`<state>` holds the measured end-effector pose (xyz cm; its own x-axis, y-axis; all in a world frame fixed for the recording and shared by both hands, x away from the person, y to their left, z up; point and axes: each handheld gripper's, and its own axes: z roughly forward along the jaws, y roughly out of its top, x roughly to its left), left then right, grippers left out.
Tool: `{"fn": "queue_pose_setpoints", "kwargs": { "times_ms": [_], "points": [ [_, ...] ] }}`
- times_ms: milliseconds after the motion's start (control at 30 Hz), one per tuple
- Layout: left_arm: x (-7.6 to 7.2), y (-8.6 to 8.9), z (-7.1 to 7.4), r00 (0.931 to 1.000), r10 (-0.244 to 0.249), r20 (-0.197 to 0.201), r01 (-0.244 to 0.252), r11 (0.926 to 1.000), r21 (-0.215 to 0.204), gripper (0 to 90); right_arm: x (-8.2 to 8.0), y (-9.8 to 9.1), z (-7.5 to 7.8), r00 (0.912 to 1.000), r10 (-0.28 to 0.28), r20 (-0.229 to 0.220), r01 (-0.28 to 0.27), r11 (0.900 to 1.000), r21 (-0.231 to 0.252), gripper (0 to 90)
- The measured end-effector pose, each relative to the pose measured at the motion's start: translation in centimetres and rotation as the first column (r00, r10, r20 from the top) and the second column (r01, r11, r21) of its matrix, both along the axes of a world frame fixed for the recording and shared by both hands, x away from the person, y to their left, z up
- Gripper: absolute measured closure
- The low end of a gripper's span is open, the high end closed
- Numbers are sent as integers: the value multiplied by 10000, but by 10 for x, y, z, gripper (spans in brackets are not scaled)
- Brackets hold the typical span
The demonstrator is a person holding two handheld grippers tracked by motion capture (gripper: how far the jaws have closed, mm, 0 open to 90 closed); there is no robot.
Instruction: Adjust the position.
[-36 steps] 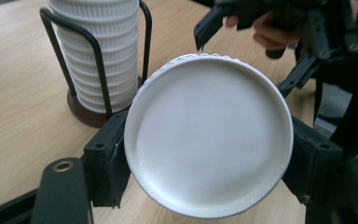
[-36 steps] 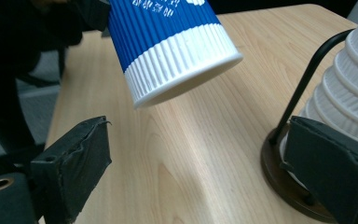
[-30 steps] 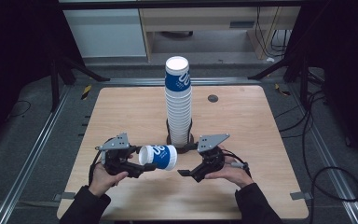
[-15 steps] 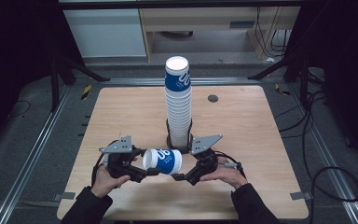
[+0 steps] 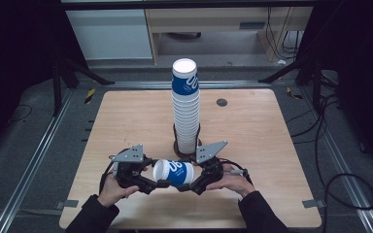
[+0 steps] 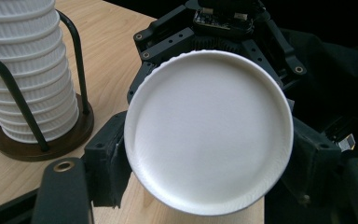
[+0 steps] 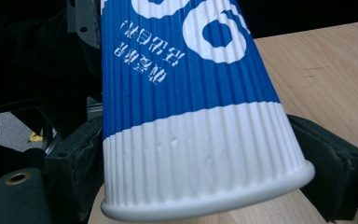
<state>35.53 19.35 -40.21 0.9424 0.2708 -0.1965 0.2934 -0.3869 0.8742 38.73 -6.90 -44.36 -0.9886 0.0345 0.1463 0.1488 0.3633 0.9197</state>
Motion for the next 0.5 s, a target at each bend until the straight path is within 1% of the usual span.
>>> {"fn": "queue_pose_setpoints", "kwargs": {
  "times_ms": [133, 200, 267, 300, 333, 400, 467, 500],
  "points": [
    [1, 0, 0, 9999, -27, -105, 27, 10000, 41, 265, 0, 0, 1, 10000, 53, 14, -53, 9999, -99, 147],
    [1, 0, 0, 9999, 27, -126, -26, 10000, 63, 260, 0, -1, 2, 9999, 53, 93, -52, 9999, -132, 153],
    [1, 1, 1, 9999, 34, -154, -32, 9999, 99, 232, -1, -2, 4, 9999, 32, 126, -30, 9999, -154, 157],
    [1, 1, 1, 9998, -35, -213, 39, 9998, 184, 218, -1, -3, 4, 9999, -2, 173, 6, 9997, -230, 158],
    [1, 1, 1, 9999, 6, -135, -2, 9997, 261, 200, -1, -3, 5, 9997, -22, 231, 28, 9996, -279, 158],
    [1, 2, 2, 9999, 33, -167, -28, 9995, 304, 200, -1, -5, 6, 9994, -70, 341, 83, 9991, -406, 160],
    [2, 4, 3, 9999, 98, -92, -93, 9984, 562, 189, -1, -6, 7, 9989, -106, 459, 132, 9983, -565, 160],
    [2, 5, 3, 9998, 11, -181, 2, 9973, 737, 179, -1, -7, 7, 9986, -147, 508, 179, 9978, -634, 160]
  ]
}}
